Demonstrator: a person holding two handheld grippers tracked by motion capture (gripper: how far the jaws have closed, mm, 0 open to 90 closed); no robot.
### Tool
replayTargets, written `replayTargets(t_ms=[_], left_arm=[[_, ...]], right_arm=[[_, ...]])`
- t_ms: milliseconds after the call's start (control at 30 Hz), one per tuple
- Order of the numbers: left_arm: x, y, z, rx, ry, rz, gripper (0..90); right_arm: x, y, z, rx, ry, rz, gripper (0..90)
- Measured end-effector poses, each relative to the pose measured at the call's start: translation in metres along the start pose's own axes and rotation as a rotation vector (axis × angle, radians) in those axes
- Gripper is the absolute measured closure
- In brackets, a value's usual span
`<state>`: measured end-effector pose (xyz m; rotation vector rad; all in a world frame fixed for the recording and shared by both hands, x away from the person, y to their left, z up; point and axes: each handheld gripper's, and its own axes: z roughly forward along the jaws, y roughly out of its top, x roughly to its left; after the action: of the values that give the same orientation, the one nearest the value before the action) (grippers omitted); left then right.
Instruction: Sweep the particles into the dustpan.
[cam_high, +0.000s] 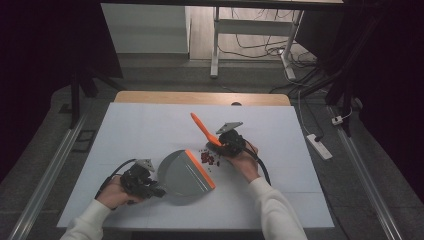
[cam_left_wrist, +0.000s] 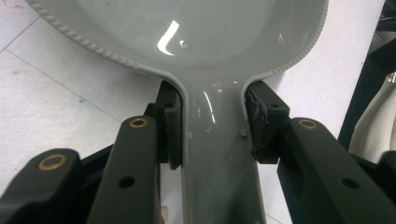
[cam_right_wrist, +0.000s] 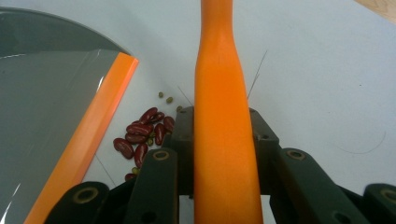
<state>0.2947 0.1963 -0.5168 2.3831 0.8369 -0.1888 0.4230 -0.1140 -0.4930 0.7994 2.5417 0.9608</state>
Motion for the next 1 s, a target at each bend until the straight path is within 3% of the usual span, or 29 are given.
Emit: replayTargets(t_ms=[333, 633, 1000], left_arm=[[0.000, 0.000, 0.000, 0.005, 0.002, 0.003, 61.4], [0.000, 0.000, 0.002, 0.003, 0.003, 0.002, 61.4], [0.000, 0.000, 0.002, 0.003, 0.003, 0.001, 61.4]], right_arm=[[0.002, 0.004, 0.005, -0.020, 0.030, 0.008, 70.5], [0.023, 0.012, 0.013, -0.013, 0.047, -0.068, 70.3], [0.025, 0.011, 0.012, -0.020, 0.064, -0.081, 70.2]])
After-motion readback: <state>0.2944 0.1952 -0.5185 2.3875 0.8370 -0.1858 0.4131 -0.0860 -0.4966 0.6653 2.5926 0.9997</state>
